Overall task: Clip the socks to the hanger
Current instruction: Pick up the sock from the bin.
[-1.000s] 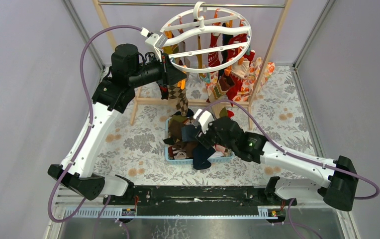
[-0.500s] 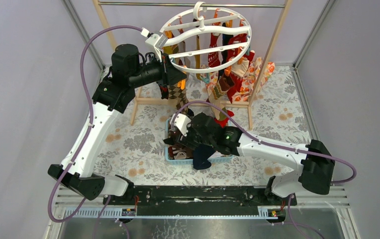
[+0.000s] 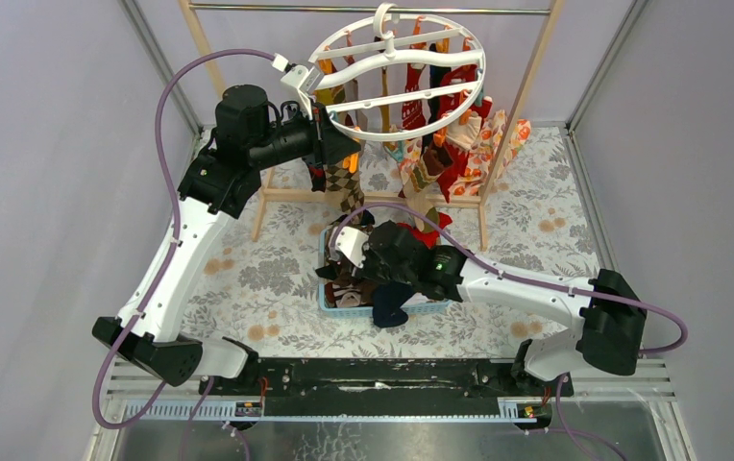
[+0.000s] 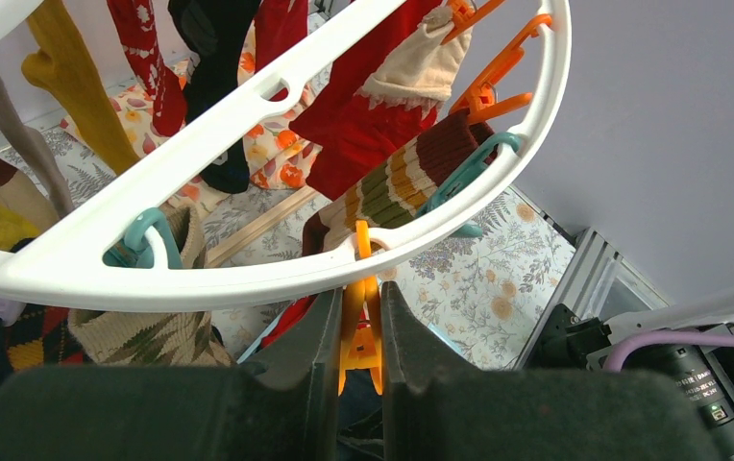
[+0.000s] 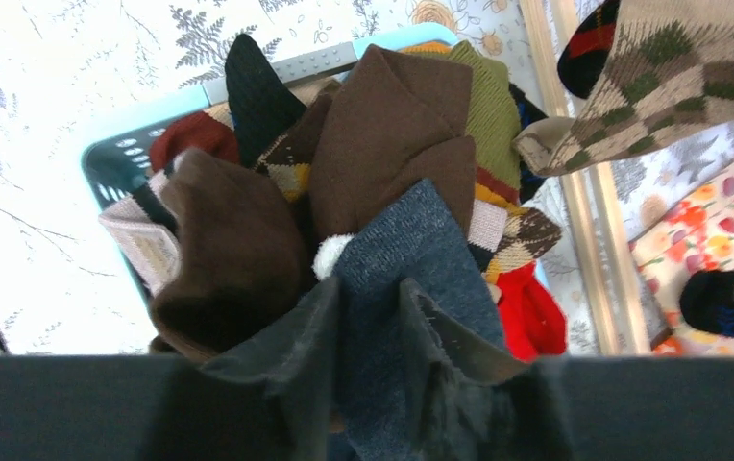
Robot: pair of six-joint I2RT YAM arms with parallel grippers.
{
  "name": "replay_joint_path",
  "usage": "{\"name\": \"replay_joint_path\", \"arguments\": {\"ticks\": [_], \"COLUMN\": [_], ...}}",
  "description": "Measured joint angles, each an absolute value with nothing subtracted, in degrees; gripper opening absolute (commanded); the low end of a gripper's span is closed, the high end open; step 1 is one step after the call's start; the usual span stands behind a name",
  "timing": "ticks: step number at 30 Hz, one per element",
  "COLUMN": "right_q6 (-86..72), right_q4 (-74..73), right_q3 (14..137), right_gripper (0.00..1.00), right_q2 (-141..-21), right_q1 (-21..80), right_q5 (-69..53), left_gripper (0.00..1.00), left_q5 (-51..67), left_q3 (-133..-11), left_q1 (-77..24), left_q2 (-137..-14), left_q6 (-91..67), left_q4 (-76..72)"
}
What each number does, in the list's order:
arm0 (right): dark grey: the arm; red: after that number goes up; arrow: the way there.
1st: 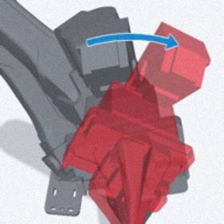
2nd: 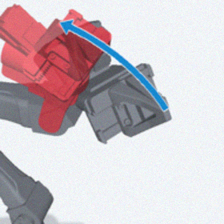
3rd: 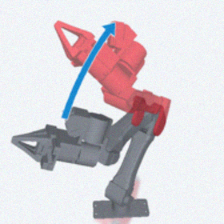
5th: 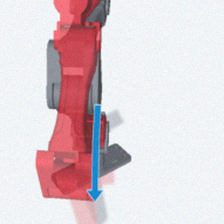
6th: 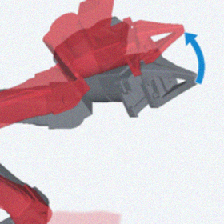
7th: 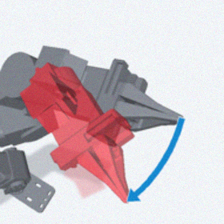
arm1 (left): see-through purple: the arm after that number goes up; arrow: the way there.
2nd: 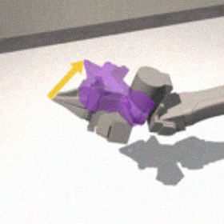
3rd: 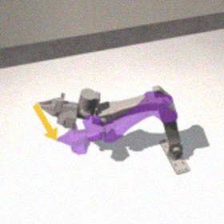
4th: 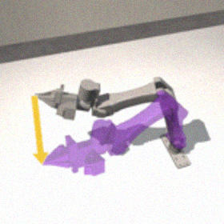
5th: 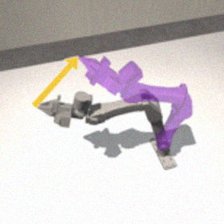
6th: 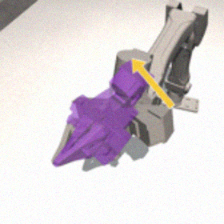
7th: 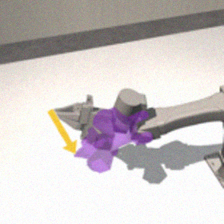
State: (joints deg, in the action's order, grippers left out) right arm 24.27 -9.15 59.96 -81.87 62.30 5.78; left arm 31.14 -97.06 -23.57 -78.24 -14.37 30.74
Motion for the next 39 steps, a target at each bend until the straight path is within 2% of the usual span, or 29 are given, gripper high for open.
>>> {"name": "replay_joint_path", "arguments": {"ticks": [2, 7, 15, 23, 31, 39], "right_q6": [24.49, 23.57, 18.26, 7.7, -1.5, -5.45], "right_q4": [-9.08, -6.37, 0.82, 17.12, 33.21, 40.47], "right_q3": [59.96, 59.13, 56.9, 48.21, 45.58, 46.83], "right_gripper": [0.08, 0.0, 0.0, 0.02, 0.02, 0.02], "right_q2": [-82.04, -81.56, -74.46, -65.04, -66.83, -70.54], "right_q1": [62.33, 62.3, 61.36, 60.99, 60.95, 60.95], "right_q5": [6.7, 8.08, 8.12, 11.62, 15.38, 19.62], "left_gripper": [0.09, 0.09, 0.09, 0.1, 0.1, 0.1], "left_q5": [31.14, 31.14, 31.14, 31.14, 31.14, 31.14], "left_q3": [-97.06, -97.06, -97.06, -97.06, -95.79, -95.07], "left_q1": [-23.57, -23.57, -23.57, -23.57, -23.57, -23.57], "left_q2": [-78.24, -78.24, -78.26, -78.26, -78.24, -78.24], "left_q6": [-14.37, -14.31, -14.33, -14.39, -14.92, -16.05], "left_q4": [30.74, 30.85, 30.89, 30.85, 30.26, 29.1]}}
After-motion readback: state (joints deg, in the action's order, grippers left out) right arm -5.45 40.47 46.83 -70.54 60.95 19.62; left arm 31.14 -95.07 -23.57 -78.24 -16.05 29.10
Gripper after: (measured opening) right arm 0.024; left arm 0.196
